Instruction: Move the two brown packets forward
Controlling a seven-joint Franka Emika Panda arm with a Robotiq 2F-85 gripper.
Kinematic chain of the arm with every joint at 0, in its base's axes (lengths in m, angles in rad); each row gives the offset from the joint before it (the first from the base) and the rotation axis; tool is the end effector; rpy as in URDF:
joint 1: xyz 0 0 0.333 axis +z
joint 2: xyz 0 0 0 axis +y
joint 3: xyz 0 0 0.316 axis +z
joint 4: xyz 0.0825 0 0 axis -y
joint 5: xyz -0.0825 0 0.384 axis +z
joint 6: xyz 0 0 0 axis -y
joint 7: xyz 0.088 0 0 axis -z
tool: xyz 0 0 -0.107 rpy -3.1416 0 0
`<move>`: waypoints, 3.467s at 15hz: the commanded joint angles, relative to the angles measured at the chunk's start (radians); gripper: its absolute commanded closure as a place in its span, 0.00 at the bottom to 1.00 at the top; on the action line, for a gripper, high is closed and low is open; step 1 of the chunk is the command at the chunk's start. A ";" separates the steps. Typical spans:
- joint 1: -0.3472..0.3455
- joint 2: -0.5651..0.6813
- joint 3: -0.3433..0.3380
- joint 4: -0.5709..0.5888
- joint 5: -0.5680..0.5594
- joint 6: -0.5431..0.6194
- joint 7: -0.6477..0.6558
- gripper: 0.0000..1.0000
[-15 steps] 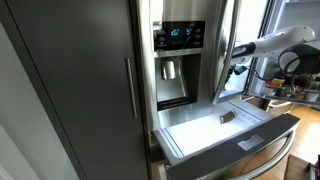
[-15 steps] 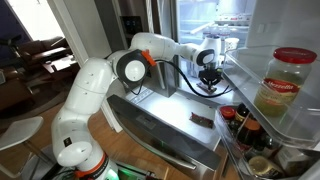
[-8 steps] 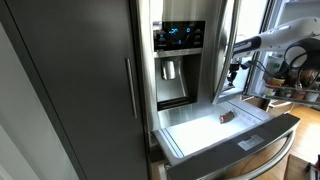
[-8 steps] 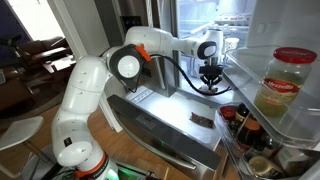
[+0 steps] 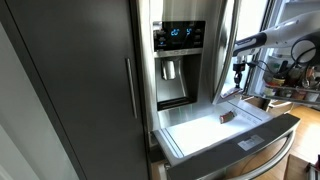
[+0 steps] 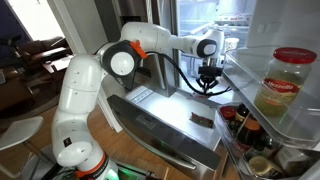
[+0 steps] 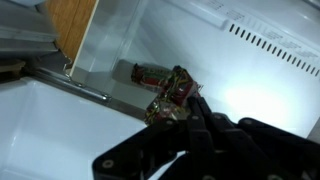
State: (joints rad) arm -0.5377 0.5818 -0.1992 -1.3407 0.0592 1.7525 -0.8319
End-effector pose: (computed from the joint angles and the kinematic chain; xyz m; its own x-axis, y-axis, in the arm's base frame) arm 0.5400 -0.4452 0.3822 0.9834 0.1076 -0.1459 0.0965 -0.9920 -0.0813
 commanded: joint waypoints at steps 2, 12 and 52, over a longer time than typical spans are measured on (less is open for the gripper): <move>-0.025 -0.048 0.009 -0.037 -0.011 -0.115 -0.129 0.99; 0.012 -0.084 0.021 -0.128 0.137 0.172 0.070 0.22; 0.123 -0.514 -0.105 -0.299 -0.116 -0.065 0.490 0.00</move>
State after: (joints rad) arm -0.4168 0.1711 -0.2838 -1.5260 -0.0326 1.6373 -0.3103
